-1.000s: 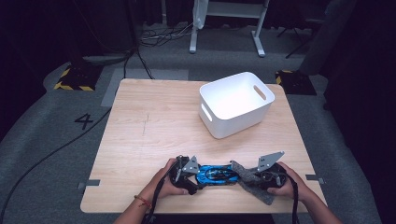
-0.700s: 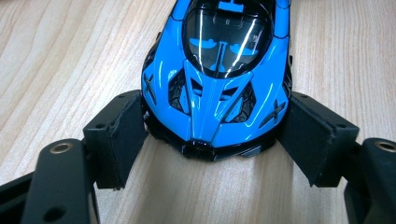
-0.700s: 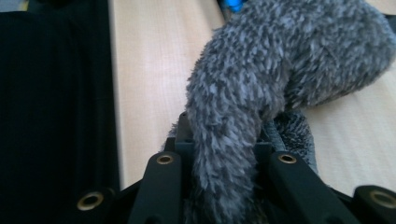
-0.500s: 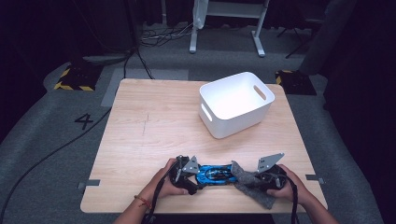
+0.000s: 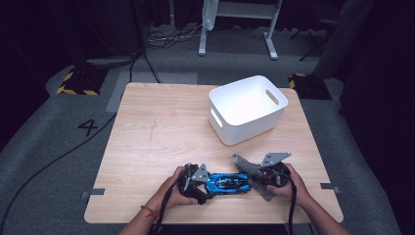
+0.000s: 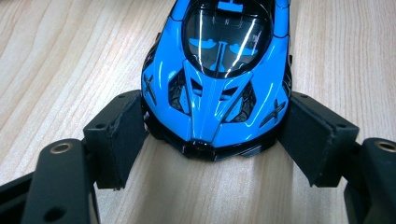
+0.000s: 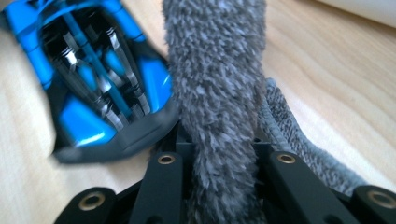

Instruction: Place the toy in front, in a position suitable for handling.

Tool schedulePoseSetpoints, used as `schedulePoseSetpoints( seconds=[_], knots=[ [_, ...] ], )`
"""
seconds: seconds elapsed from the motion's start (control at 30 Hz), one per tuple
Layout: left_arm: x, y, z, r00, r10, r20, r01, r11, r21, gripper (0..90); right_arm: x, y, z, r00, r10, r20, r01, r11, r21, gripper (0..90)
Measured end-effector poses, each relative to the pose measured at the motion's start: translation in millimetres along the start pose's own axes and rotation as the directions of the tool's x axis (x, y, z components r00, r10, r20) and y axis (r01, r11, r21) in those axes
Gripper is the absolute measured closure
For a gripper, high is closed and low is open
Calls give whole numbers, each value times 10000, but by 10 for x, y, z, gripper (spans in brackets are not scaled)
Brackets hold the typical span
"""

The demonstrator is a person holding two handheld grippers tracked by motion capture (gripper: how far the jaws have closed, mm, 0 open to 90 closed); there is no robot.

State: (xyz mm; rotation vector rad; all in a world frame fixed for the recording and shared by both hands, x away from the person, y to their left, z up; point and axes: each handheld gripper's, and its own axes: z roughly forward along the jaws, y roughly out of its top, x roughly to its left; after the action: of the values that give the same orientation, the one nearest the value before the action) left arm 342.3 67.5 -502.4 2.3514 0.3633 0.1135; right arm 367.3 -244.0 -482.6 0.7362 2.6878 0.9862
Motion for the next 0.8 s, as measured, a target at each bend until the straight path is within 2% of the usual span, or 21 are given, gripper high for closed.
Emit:
schedulePoseSetpoints(
  seconds=[0.13, 0.23, 0.33, 0.4, 0.5, 0.53, 0.57, 0.63, 0.67, 0.7, 0.77, 0.8],
  knots=[
    [-2, 0, 0, 10000, -10, -13, 10, 10000, 2, 253, 38, -108, -113, 9989, 197, -423, -192, 9998, 114, 747],
    [-1, 0, 0, 10000, -17, -10, 17, 10000, 4, 252, 127, -187, -182, 9966, -104, -813, 121, 9997, 211, 746],
    [-1, 0, 0, 10000, -18, -10, 18, 10000, 5, 253, 236, -243, -230, 9878, -641, -1422, 676, 9975, 202, 747],
    [-1, 0, 0, 10000, -18, -8, 18, 10000, 4, 253, 287, -262, -252, 9726, -959, -2116, 1015, 9947, 155, 747],
    [-1, 1, 0, 10000, -14, -10, 14, 10000, 4, 253, 321, -264, -268, 9670, -1171, -2263, 1247, 9920, 198, 746],
    [-2, 0, -1, 10000, -18, -17, 18, 10000, 4, 252, 308, -263, -275, 9684, -1198, -2188, 1271, 9917, 198, 747],
    [-3, 0, -1, 10000, -17, -21, 17, 10000, 4, 253, 283, -262, -281, 9740, -1100, -1980, 1157, 9931, 178, 748],
    [-4, 0, -1, 10000, -20, -24, 20, 10000, 2, 253, 214, -250, -292, 9908, -745, -1128, 770, 9969, 185, 750],
    [-4, 0, -1, 10000, -24, -30, 24, 10000, 7, 253, 171, -238, -297, 9964, -598, -605, 607, 9981, 133, 751],
    [-6, 0, -1, 10000, -28, -43, 28, 10000, 6, 253, 131, -224, -292, 9989, -433, -163, 434, 9990, 75, 751],
    [-9, -1, 0, 10000, -51, -54, 51, 10000, -3, 253, 60, -186, -247, 9976, -38, 691, 40, 10000, -35, 751],
    [-9, 0, -2, 10000, -33, -60, 33, 10000, 14, 253, 27, -166, -207, 9972, 153, 738, -151, 9999, -28, 751]
  ],
)
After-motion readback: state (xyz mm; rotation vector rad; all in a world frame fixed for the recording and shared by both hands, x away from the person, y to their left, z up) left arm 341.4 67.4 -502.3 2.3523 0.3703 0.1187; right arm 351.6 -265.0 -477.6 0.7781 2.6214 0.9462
